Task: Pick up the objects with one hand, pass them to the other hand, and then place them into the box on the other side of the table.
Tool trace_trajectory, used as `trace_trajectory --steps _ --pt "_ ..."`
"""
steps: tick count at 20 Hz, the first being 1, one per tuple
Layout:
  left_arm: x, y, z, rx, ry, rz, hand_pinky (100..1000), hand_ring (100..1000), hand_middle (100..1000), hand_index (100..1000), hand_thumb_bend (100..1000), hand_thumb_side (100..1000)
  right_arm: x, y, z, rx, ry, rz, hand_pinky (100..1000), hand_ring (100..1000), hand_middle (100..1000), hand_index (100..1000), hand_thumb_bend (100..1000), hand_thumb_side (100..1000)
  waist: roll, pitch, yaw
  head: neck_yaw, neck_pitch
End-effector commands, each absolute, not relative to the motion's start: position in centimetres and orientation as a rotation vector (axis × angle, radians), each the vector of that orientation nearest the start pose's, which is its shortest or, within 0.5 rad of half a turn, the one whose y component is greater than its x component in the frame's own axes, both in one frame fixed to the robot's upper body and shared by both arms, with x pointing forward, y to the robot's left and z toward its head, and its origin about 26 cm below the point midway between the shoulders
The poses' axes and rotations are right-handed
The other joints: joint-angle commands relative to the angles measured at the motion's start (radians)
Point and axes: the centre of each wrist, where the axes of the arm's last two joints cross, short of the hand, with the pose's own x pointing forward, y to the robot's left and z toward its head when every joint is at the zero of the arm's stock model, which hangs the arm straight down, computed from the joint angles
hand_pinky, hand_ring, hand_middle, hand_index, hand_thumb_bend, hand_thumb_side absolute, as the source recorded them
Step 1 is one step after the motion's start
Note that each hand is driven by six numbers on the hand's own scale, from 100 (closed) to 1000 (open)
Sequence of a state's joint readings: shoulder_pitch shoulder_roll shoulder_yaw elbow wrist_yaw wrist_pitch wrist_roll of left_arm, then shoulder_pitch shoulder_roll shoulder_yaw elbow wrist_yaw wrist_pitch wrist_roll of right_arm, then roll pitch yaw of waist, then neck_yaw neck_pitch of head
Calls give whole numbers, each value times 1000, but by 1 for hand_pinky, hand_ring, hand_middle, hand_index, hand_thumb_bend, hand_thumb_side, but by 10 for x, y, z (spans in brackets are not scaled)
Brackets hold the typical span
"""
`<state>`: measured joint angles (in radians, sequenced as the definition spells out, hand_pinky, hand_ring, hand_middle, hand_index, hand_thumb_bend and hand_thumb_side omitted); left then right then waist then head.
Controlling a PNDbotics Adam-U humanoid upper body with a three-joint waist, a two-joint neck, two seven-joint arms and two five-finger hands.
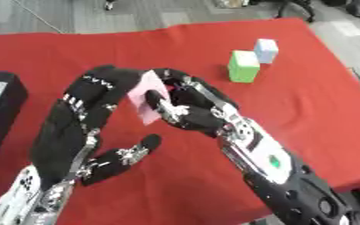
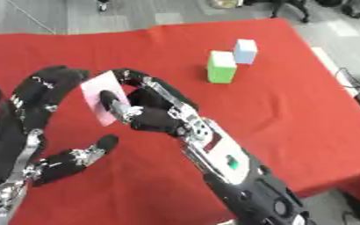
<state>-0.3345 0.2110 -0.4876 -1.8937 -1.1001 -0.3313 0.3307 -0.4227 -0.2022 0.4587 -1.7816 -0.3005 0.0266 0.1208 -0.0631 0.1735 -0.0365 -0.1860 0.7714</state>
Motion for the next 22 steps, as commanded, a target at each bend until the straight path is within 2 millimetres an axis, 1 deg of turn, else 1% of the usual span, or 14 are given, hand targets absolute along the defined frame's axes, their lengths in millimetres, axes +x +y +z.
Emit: trace_trajectory --steps 1,3,8,12,15,21,22 --pt "287 120 143 -827 2883 1203 838 781 780 986 532 100 311 -123 152 678 -1941 678 100 100 100 100 100 294 14 -11 -3 3 -1" --pt "289 117 142 -821 2875 1208 838 776 775 983 518 100 310 -123 153 685 -1938 691 100 100 100 100 100 310 13 -11 -3 5 -1" --pt "293 111 140 -806 2879 1213 836 778 776 979 419 100 309 -123 154 703 -1930 724 100 100 100 100 100 305 12 -12 -5 7 -1" --pt "295 108 139 -822 2880 1212 836 774 771 974 393 100 309 -123 155 721 -1922 749 100 100 100 100 100 302 11 -12 -5 8 -1" --pt "297 107 138 -838 2877 1223 834 776 771 968 355 100 309 -123 155 732 -1916 763 100 100 100 100 100 298 9 -12 -4 9 -1" --pt "300 107 132 -874 2876 1250 830 769 762 948 263 100 309 -124 155 746 -1910 783 100 100 100 100 100 294 7 -12 -2 13 -1" --pt "301 107 131 -881 2875 1252 828 766 759 941 223 100 309 -124 156 750 -1909 786 100 100 100 100 100 294 7 -12 -2 13 -1"
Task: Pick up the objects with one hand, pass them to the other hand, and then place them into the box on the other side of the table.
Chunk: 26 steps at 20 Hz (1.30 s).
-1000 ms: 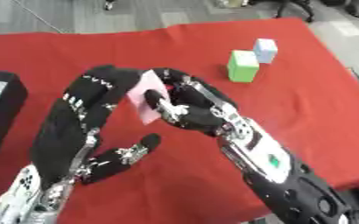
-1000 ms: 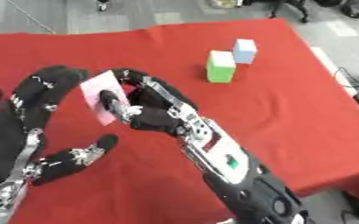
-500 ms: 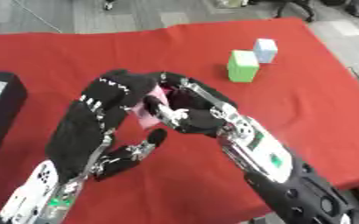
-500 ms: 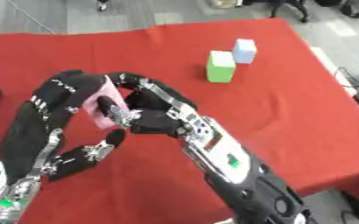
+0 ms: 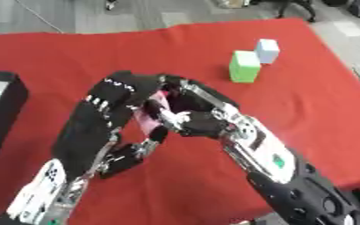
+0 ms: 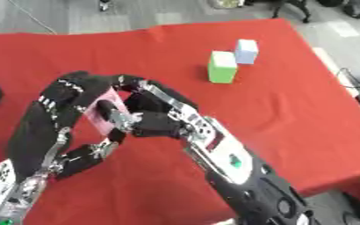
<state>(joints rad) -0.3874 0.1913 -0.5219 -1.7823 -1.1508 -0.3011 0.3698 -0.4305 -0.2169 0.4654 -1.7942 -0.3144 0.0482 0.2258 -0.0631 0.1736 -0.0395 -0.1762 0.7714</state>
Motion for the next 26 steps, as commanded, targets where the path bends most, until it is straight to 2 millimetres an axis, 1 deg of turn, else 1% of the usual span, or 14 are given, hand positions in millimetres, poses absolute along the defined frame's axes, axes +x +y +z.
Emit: trace_trajectory --steps 1,4,5,8,12,13,18,19,21,22,24,26 --pt "301 107 130 -887 2875 1254 827 765 758 939 217 100 308 -124 156 753 -1908 790 100 100 100 100 100 294 6 -12 1 3 -1" --pt "302 107 128 -902 2875 1254 817 745 737 912 110 100 308 -124 157 769 -1904 805 100 100 100 100 100 297 6 -12 0 4 -1" --pt "302 108 127 -906 2874 1253 816 742 734 908 100 100 308 -124 157 775 -1903 811 100 100 100 100 100 298 6 -11 0 4 -1" --pt "303 108 125 -916 2872 1252 803 715 705 876 100 100 308 -125 157 790 -1900 832 100 100 100 100 100 299 6 -11 0 4 -1" --pt "304 109 122 -928 2867 1253 800 707 695 867 100 100 308 -125 157 803 -1897 847 100 100 100 100 100 300 6 -11 -1 4 -1" --pt "304 109 122 -934 2866 1254 791 683 670 844 100 100 307 -125 158 813 -1897 859 100 100 100 100 100 299 6 -11 -1 3 -1" --pt "306 111 120 -944 2873 1222 756 633 622 796 100 100 306 -125 158 869 -1900 931 100 100 100 100 100 302 6 -10 -2 2 -1" --pt "306 111 120 -942 2876 1209 716 602 594 762 100 100 306 -124 158 883 -1902 945 100 100 100 100 100 315 6 -9 -2 1 -1" --pt "306 112 120 -931 2888 1179 702 590 583 749 100 100 306 -124 158 913 -1906 976 100 100 100 100 100 330 7 -9 -2 1 -1" --pt "306 112 120 -926 2893 1167 680 574 567 730 100 100 306 -124 158 925 -1908 987 100 100 100 100 100 333 7 -9 -3 1 -1" --pt "307 112 120 -913 2908 1130 656 557 549 710 100 100 306 -125 158 949 -1911 1009 100 100 100 100 100 362 7 -9 -3 0 -1" --pt "307 112 121 -899 2925 1087 618 528 524 680 100 100 306 -125 157 968 -1913 1016 100 100 100 100 100 415 7 -9 -3 -1 -1"
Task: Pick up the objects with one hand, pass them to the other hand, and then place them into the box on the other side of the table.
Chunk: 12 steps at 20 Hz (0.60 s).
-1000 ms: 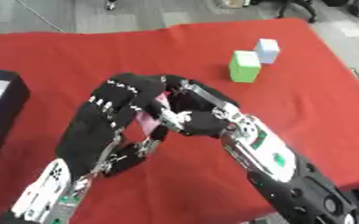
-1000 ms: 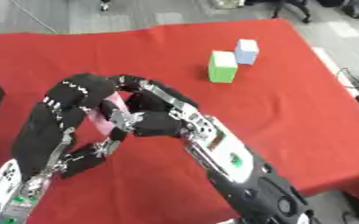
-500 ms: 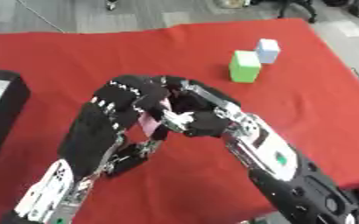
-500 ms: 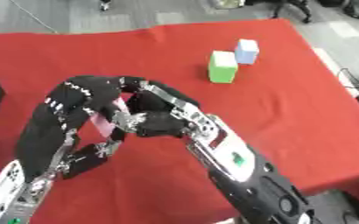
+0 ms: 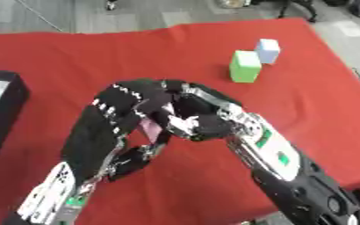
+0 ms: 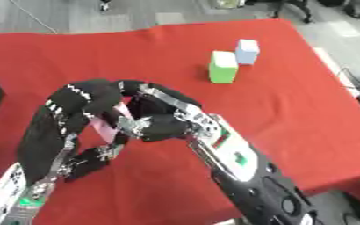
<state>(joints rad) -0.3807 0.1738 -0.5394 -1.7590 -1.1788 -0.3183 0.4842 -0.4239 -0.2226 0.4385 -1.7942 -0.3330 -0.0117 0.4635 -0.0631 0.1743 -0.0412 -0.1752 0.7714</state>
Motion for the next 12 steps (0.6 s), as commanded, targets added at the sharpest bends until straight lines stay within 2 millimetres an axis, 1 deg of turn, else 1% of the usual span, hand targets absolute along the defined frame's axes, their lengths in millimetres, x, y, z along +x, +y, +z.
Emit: trace_trajectory --steps 1,2,6,8,12 --pt "306 112 122 -892 2934 1062 603 517 515 667 100 100 306 -125 157 979 -1915 1018 100 100 100 100 100 432 8 -10 -2 -3 -1" --pt "306 113 122 -886 2944 1035 579 495 496 641 100 100 306 -125 157 990 -1918 1020 100 100 100 100 100 444 8 -10 -2 -3 -1" --pt "307 115 124 -873 2979 945 547 472 471 601 100 128 306 -127 158 1027 -1933 1016 100 100 100 100 100 471 8 -10 -2 -5 -1" --pt "308 116 124 -874 2990 912 538 465 464 590 100 137 307 -128 158 1043 -1937 1017 100 100 100 101 100 477 8 -10 -2 -6 -1" --pt "308 117 126 -874 3001 867 531 460 459 583 100 148 306 -128 158 1079 -1939 1049 100 100 100 135 100 507 8 -10 -1 -8 -1"
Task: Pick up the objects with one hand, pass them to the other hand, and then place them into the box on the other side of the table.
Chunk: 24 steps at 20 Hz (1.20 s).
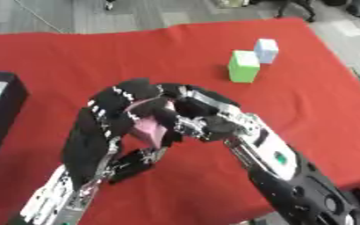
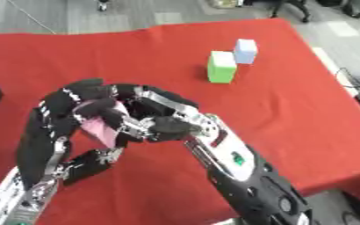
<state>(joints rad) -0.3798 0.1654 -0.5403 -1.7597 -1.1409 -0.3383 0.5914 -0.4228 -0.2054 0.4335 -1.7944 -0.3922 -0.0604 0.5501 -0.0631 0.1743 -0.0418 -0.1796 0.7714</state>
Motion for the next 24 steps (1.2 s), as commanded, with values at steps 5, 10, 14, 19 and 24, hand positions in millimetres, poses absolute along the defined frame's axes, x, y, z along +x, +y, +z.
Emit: trace_trajectory --steps 5,10,14,19,24 --pt "308 118 126 -867 3011 835 502 440 438 553 100 191 308 -130 156 1102 -1944 1074 100 100 112 195 100 553 7 -11 -1 -5 -1" --pt "308 118 126 -841 3040 773 448 407 401 502 100 371 310 -132 153 1113 -1954 1074 174 134 208 286 100 579 6 -10 -1 -6 -1" --pt "308 118 125 -811 3064 731 384 355 346 430 100 533 311 -134 151 1121 -1962 1082 330 218 295 368 100 601 6 -11 -1 -7 -1" --pt "309 120 123 -797 3088 701 374 344 327 401 100 548 313 -137 149 1132 -1978 1092 427 322 409 448 100 618 7 -12 -1 -8 -1" --pt "309 122 124 -799 3094 670 377 347 328 401 100 555 315 -138 145 1137 -1976 1085 500 436 499 522 100 706 7 -12 0 -11 -1"
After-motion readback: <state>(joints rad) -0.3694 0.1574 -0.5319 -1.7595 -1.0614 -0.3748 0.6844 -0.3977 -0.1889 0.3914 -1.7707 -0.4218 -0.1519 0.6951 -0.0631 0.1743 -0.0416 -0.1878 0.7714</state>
